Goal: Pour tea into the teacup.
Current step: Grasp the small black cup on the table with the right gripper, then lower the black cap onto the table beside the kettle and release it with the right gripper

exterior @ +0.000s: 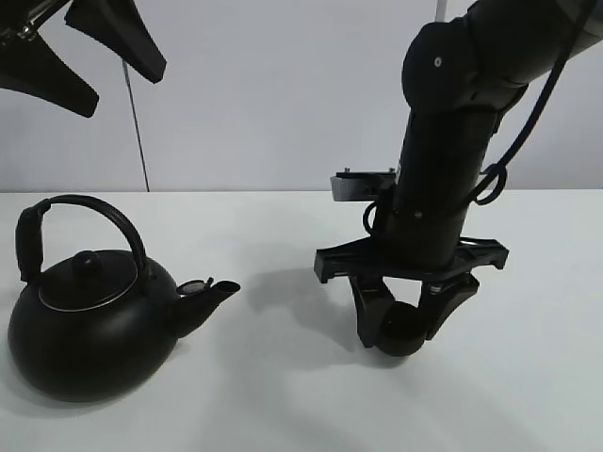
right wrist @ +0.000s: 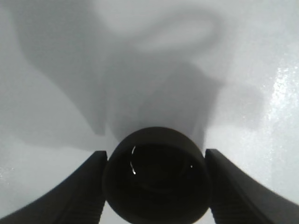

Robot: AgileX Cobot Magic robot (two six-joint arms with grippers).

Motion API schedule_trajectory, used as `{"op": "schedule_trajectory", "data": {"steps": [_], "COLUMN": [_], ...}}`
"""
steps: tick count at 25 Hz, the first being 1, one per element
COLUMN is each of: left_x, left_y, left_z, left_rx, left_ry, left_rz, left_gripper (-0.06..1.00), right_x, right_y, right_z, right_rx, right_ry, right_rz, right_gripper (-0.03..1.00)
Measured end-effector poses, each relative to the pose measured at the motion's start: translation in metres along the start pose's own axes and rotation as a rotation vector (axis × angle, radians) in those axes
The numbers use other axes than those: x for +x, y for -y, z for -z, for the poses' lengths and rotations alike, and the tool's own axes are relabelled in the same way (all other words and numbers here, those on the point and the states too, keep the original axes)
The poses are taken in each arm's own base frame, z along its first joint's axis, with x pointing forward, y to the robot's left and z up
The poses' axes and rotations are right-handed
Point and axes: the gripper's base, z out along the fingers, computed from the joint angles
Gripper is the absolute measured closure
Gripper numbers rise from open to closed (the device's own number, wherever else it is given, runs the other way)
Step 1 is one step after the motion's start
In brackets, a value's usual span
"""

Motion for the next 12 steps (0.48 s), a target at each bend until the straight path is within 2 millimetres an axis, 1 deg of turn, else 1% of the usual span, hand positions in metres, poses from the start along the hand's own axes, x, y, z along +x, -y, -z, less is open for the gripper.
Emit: {"op": "schedule_trajectory", "data": {"steps": [2,9,12], "left_x": [0.0,0.0,0.0], "left_y": [0.0,0.0,0.0], "left_z": [0.0,0.0,0.0], "left_rx": [0.0,0.0,0.0], "left_ry": [0.0,0.0,0.0], "left_rz": [0.0,0.0,0.0], "left_gripper": [0.43,0.43,0.43], "right_x": [0.0,0.001,0.002], "right_y": [0.0,-0.003,-0.006], "right_z": [0.008,0.054,0.06], "right_rx": [0.003,-0.022,-0.05], "right_ry": [0.019,0.134,0.145], "right_rz": [0.007,0.012,-0.008], "right_gripper": [0.56,0.56,0.56]}}
